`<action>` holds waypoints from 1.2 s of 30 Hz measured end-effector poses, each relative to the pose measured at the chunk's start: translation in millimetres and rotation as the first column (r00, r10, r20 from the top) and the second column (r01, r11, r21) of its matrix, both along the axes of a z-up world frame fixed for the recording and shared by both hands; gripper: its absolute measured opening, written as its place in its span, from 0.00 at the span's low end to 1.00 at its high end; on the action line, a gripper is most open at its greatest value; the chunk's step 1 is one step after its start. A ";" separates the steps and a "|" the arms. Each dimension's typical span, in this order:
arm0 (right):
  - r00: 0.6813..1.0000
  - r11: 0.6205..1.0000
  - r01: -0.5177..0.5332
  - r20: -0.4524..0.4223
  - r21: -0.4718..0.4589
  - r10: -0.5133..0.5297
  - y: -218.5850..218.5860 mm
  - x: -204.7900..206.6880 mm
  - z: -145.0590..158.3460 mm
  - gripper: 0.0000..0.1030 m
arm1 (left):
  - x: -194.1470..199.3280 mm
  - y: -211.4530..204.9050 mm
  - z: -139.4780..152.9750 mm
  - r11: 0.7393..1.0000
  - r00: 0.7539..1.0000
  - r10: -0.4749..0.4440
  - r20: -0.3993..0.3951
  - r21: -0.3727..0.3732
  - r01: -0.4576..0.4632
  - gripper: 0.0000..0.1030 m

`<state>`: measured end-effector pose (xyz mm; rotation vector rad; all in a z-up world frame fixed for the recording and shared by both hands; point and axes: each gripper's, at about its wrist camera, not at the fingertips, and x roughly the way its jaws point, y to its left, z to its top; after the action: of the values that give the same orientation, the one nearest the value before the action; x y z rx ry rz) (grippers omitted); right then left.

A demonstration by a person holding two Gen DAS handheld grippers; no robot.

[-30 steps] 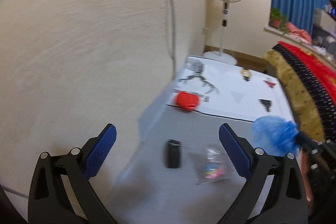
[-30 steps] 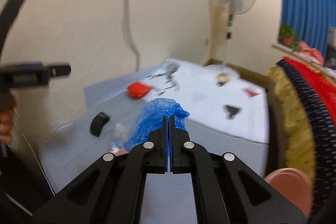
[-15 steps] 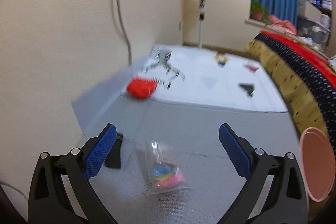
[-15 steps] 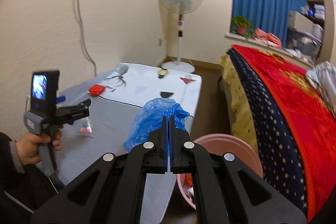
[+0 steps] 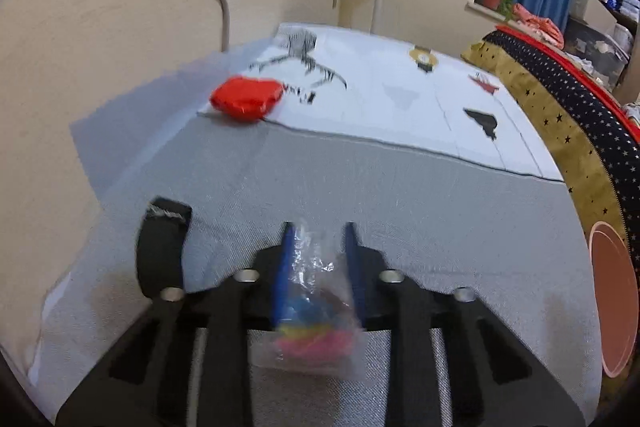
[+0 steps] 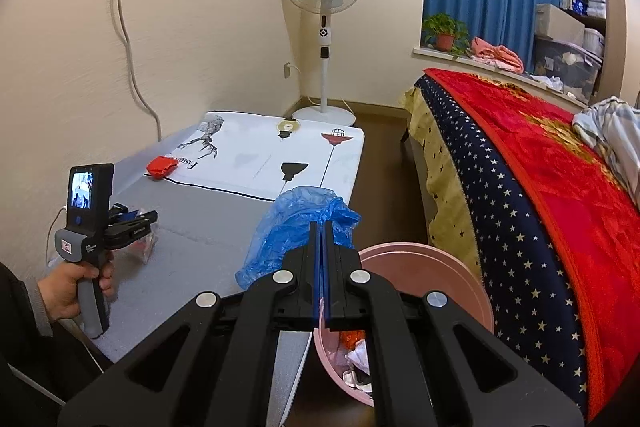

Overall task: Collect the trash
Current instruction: 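Carry both bags over the pink wastebasket and open both tools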

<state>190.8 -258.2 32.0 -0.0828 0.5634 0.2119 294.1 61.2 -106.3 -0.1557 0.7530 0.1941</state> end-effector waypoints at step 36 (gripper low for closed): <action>0.971 0.966 0.239 -0.037 0.095 -0.237 -106.3 -4.8 19.0 0.01 | -55.7 -258.2 142.8 0.847 0.849 -0.527 0.027 -0.062 0.528 0.14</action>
<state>186.0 -364.5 51.0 0.0841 0.5821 0.0063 238.4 -197.0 36.5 -0.0075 0.7671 -0.3603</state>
